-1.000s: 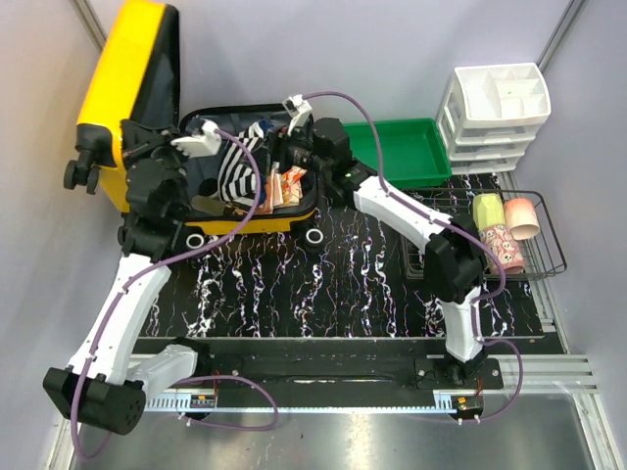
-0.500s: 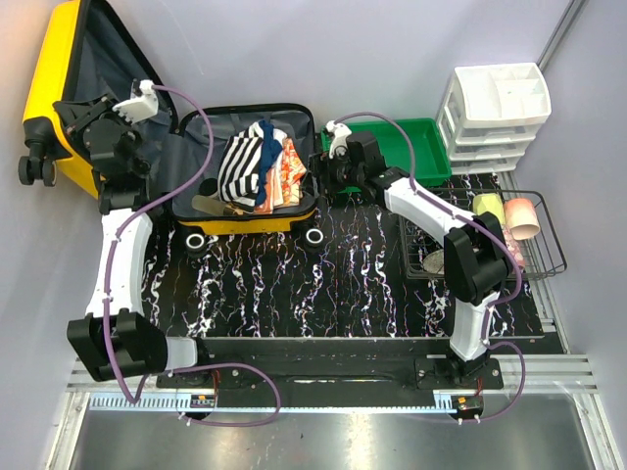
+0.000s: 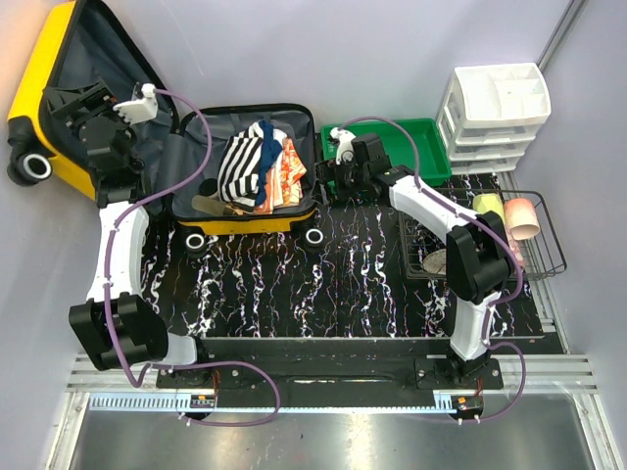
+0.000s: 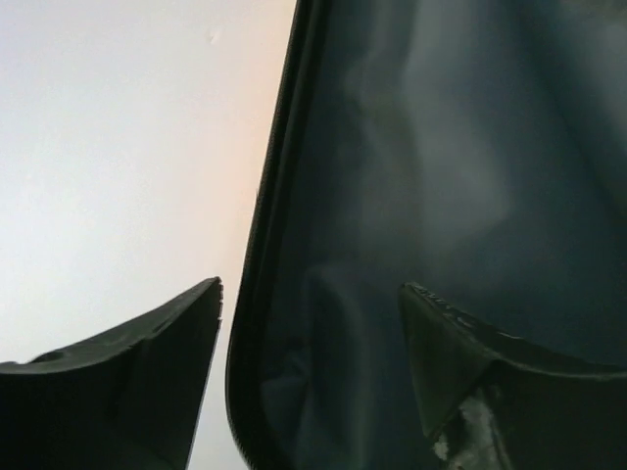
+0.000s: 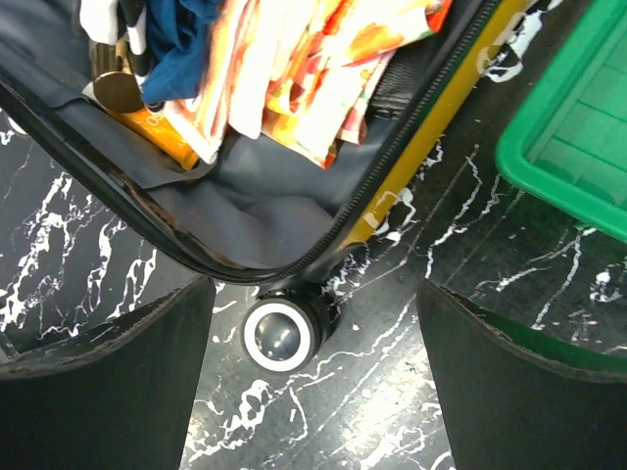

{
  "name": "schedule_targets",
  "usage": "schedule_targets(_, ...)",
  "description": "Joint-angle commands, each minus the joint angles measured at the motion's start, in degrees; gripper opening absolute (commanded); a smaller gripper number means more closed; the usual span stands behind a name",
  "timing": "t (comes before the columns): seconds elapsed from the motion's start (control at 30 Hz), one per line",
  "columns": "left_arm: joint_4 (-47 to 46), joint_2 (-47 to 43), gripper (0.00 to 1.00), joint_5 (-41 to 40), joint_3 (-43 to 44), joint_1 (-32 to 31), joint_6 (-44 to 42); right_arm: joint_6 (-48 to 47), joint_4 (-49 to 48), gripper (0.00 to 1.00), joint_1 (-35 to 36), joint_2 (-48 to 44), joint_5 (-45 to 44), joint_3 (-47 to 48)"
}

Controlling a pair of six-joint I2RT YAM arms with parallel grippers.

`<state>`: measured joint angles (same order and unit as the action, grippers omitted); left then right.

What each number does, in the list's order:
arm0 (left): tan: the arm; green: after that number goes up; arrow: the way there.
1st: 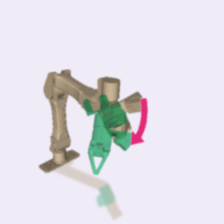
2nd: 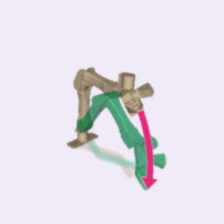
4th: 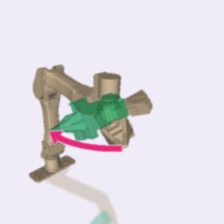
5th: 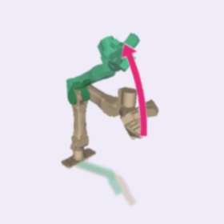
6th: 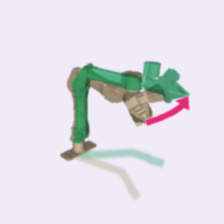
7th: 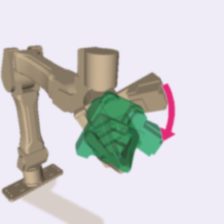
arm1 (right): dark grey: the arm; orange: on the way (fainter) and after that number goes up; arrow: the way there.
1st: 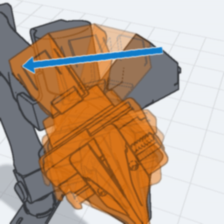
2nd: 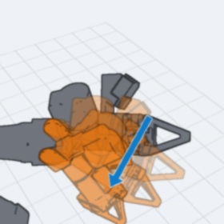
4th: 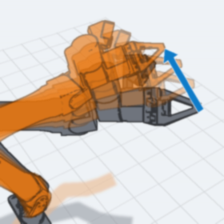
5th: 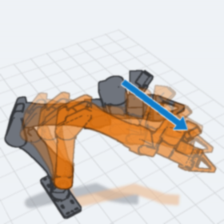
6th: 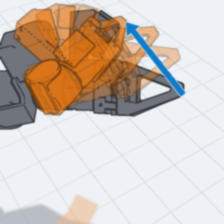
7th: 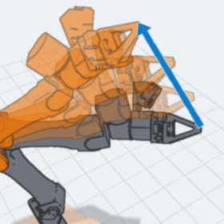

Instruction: Open, take out, and arrange the luggage

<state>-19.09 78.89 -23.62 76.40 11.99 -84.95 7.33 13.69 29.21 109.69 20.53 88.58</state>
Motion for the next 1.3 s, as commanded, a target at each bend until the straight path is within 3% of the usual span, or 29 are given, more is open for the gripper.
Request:
schedule_targets(0.0, 4.48, -0.66, 0.85, 5.07, 2.52, -0.30, 2.06, -2.59, 1.68, 0.93, -2.75, -1.85, 3.53, 2.56)
schedule_targets(0.03, 6.16, -1.28, 0.93, 6.12, 2.96, -0.30, 3.81, -2.59, 2.30, 0.94, -4.06, -1.76, 4.24, 2.65)
schedule_targets(0.13, 14.06, -3.39, 0.99, 8.57, 5.85, -0.39, 8.98, -1.88, 2.65, 0.93, -5.21, -1.41, 5.13, 2.57)
schedule_targets(0.3, 30.04, -5.33, 0.99, 12.01, 14.03, -1.70, 19.27, 2.66, 2.13, 0.90, -5.39, 1.22, 6.61, 4.40)
schedule_targets(0.57, 43.33, -8.49, 0.99, 14.38, 14.47, -9.08, 32.10, 9.36, -1.74, 0.88, -4.78, 10.28, 12.15, 9.77)
schedule_targets(0.7, 53.17, -8.14, 0.99, 19.39, 16.23, -10.14, 46.23, 11.64, -4.54, 0.84, -3.02, 12.74, 14.79, 10.92)
schedule_targets(0.9, 58.90, -7.09, 0.99, 28.44, 15.89, -10.49, 58.47, 15.25, -8.50, 0.75, 1.28, 13.62, 18.84, 10.30)
schedule_targets(1.1, 59.35, -5.25, 0.99, 33.89, 12.98, -11.64, 63.84, 17.71, -11.40, 0.67, 4.10, 13.36, 20.86, 8.90)
schedule_targets(1.27, 59.78, -1.03, 0.98, 35.74, 13.77, -13.57, 66.92, 17.11, -11.32, 0.68, 4.45, 11.61, 21.48, 7.76)
